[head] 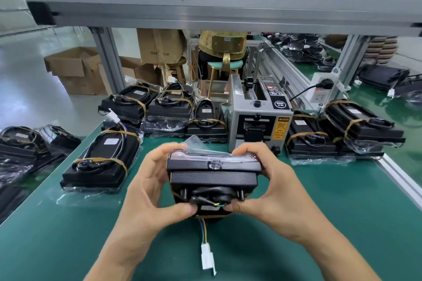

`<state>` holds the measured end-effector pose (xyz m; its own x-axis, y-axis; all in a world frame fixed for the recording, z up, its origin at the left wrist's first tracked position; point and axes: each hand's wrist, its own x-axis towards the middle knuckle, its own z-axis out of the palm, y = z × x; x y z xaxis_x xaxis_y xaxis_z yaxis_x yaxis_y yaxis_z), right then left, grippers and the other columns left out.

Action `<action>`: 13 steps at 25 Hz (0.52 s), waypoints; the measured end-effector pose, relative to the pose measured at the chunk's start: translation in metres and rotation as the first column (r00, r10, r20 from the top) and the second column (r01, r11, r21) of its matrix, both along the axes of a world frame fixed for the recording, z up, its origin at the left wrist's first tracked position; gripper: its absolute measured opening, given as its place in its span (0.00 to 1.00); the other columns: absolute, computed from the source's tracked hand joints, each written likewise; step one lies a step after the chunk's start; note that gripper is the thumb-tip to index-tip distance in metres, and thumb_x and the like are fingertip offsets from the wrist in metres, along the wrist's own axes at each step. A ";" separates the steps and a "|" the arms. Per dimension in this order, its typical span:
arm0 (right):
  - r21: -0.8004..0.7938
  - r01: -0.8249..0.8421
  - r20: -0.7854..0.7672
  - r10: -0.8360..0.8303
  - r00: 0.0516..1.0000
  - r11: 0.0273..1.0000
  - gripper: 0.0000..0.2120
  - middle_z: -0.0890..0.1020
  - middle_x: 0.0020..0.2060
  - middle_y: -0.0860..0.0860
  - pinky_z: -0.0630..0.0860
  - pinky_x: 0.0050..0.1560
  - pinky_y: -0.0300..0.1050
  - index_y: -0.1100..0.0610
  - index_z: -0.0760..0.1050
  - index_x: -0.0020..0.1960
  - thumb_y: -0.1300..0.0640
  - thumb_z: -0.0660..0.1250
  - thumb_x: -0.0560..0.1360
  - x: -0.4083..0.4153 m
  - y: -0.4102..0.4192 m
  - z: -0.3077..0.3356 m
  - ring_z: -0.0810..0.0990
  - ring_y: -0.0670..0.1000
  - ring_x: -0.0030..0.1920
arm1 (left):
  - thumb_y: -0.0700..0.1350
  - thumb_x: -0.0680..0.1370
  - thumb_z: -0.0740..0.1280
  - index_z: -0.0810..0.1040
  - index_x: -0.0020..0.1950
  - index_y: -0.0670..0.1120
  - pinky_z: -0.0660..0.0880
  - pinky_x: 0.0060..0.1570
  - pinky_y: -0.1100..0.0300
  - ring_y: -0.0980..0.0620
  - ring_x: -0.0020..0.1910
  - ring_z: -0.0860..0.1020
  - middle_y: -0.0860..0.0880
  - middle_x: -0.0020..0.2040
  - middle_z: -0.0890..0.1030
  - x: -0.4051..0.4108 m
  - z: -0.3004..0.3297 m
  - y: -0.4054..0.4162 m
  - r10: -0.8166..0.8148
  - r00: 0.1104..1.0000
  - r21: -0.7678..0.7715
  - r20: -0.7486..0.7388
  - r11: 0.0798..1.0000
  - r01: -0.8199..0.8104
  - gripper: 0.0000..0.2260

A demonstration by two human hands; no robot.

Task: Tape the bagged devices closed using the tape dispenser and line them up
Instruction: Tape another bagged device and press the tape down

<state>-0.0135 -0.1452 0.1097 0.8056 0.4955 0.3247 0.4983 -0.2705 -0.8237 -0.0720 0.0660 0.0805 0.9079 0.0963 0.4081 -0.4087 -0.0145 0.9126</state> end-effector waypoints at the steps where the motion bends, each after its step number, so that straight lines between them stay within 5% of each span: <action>1: -0.001 -0.008 -0.003 0.008 1.000 1.000 0.33 0.79 0.46 0.40 0.70 0.50 0.30 0.42 0.70 0.54 0.62 0.81 0.58 0.001 0.000 0.001 0.78 0.44 0.49 | 0.44 0.58 0.77 0.70 0.67 0.57 0.65 0.68 0.57 0.51 0.67 0.71 0.51 0.67 0.74 -0.004 0.004 0.000 0.074 0.997 0.106 0.036 0.991 -0.078 0.39; 5: -0.021 -0.042 0.007 0.042 0.999 0.999 0.32 0.79 0.47 0.39 0.69 0.50 0.30 0.42 0.69 0.55 0.62 0.80 0.59 0.002 0.005 0.004 0.77 0.44 0.50 | 0.51 0.67 0.71 0.68 0.70 0.55 0.59 0.71 0.50 0.46 0.72 0.64 0.53 0.71 0.68 -0.012 0.027 -0.003 0.189 0.919 0.538 0.346 0.763 -0.359 0.32; 8: -0.024 -0.074 0.004 0.074 0.997 0.997 0.32 0.79 0.47 0.41 0.71 0.49 0.30 0.43 0.69 0.55 0.62 0.80 0.60 0.003 0.009 0.006 0.78 0.44 0.49 | 0.53 0.72 0.67 0.76 0.64 0.53 0.62 0.68 0.44 0.44 0.70 0.66 0.52 0.67 0.72 -0.009 0.036 -0.010 0.173 0.907 0.635 0.385 0.663 -0.396 0.20; 13: -0.022 -0.107 -0.059 0.106 0.993 0.994 0.30 0.79 0.47 0.45 0.74 0.51 0.37 0.43 0.69 0.54 0.63 0.79 0.61 0.008 0.007 0.010 0.77 0.46 0.48 | 0.53 0.75 0.64 0.78 0.61 0.53 0.67 0.61 0.48 0.49 0.61 0.72 0.55 0.59 0.77 -0.005 0.038 -0.012 0.127 0.928 0.688 0.350 0.637 -0.347 0.16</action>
<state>-0.0053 -0.1382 0.1194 0.7647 0.5871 0.2657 0.4776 -0.2395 -0.8453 -0.0771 0.0538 0.1185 0.7539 -0.1334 0.6433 -0.4976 -0.7553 0.4266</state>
